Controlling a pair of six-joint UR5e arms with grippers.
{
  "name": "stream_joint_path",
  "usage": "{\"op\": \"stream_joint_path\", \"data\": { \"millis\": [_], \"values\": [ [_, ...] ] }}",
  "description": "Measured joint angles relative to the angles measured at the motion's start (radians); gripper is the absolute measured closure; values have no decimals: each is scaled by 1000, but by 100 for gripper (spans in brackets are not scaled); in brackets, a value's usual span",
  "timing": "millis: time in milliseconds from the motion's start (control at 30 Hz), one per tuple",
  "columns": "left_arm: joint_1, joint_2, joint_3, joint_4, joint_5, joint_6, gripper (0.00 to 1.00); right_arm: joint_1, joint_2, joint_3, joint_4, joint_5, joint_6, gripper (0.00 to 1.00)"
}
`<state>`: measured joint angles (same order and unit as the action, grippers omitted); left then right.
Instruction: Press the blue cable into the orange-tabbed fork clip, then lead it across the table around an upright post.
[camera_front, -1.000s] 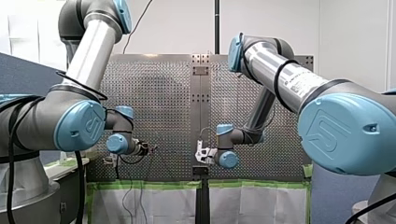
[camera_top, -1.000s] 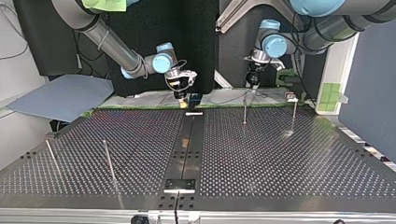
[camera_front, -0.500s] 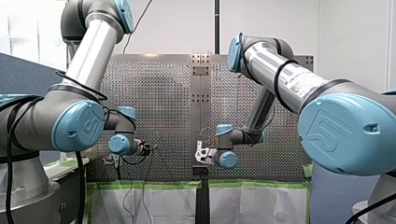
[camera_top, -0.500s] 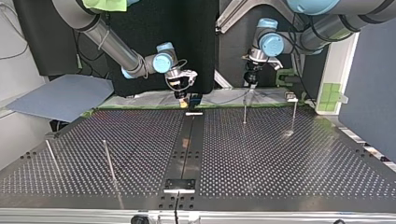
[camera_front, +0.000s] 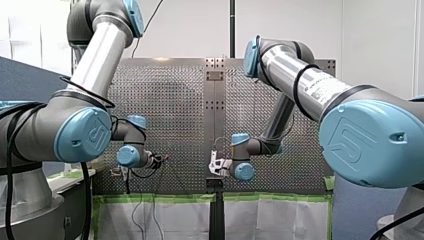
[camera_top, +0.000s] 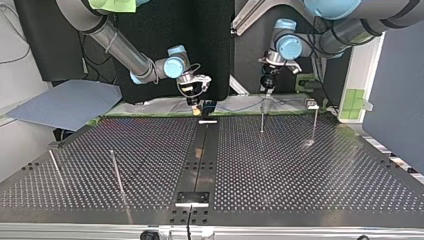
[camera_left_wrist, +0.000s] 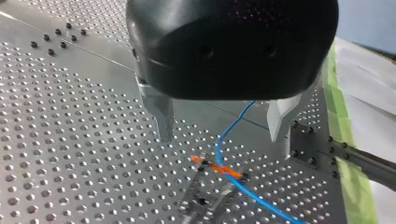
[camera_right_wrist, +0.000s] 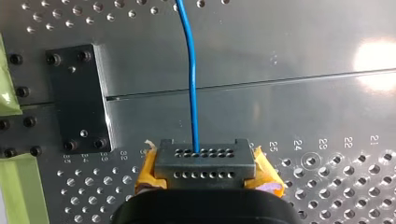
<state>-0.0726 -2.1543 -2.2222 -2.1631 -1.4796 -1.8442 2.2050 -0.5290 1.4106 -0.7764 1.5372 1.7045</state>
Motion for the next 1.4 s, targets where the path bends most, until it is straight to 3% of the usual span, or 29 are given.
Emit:
{"op": "stream_joint_path", "data": {
  "millis": [233,600,900,1400],
  "values": [
    [-3,-36,0,18,-9,4,0,-4,2,0,0,0,0,100],
    [-5,-38,0,39,-16,9,0,-4,4,0,-3,0,1,100],
    [-6,-38,0,25,-46,41,0,-4,6,0,-3,0,2,100],
    [-7,-38,0,19,-48,56,0,-5,11,0,-4,-5,0,100]
  ]
}}
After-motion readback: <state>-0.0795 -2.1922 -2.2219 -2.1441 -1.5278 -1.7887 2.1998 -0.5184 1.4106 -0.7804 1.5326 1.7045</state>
